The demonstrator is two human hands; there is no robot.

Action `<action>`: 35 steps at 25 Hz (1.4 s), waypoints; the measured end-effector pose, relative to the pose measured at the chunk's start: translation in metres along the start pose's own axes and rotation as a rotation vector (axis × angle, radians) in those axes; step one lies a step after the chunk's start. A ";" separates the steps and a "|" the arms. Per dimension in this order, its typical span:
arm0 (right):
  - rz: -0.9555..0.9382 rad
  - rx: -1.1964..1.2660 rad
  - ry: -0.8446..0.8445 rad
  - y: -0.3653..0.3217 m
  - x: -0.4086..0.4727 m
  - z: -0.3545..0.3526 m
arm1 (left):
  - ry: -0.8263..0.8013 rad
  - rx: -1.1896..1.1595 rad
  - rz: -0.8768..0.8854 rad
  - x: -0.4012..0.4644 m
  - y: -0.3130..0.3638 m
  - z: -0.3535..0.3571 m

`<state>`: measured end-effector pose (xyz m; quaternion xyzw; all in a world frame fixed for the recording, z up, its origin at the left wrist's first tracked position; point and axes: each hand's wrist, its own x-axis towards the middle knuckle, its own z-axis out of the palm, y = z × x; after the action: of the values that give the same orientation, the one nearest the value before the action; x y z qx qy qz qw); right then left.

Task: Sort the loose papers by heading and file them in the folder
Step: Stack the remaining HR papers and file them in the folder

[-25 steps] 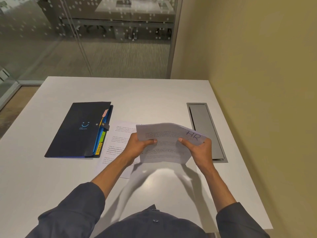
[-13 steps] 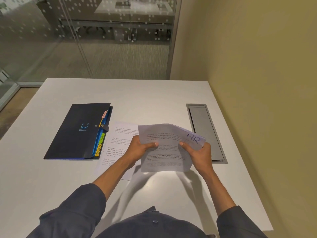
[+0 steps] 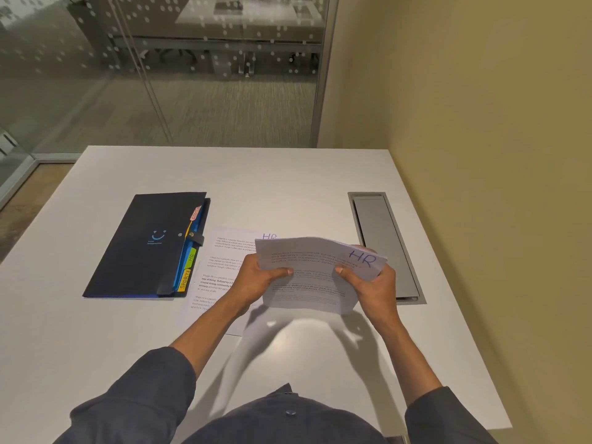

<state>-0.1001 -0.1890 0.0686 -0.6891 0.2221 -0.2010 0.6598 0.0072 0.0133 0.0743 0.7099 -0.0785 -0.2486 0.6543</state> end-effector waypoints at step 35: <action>0.412 0.175 -0.046 0.006 0.036 0.102 | 0.147 -0.136 -0.200 -0.008 0.000 -0.085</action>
<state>-0.0125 -0.1265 0.0566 -0.5738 0.3248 -0.0649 0.7490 0.0390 0.0926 0.0780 0.6846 0.0579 -0.2647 0.6767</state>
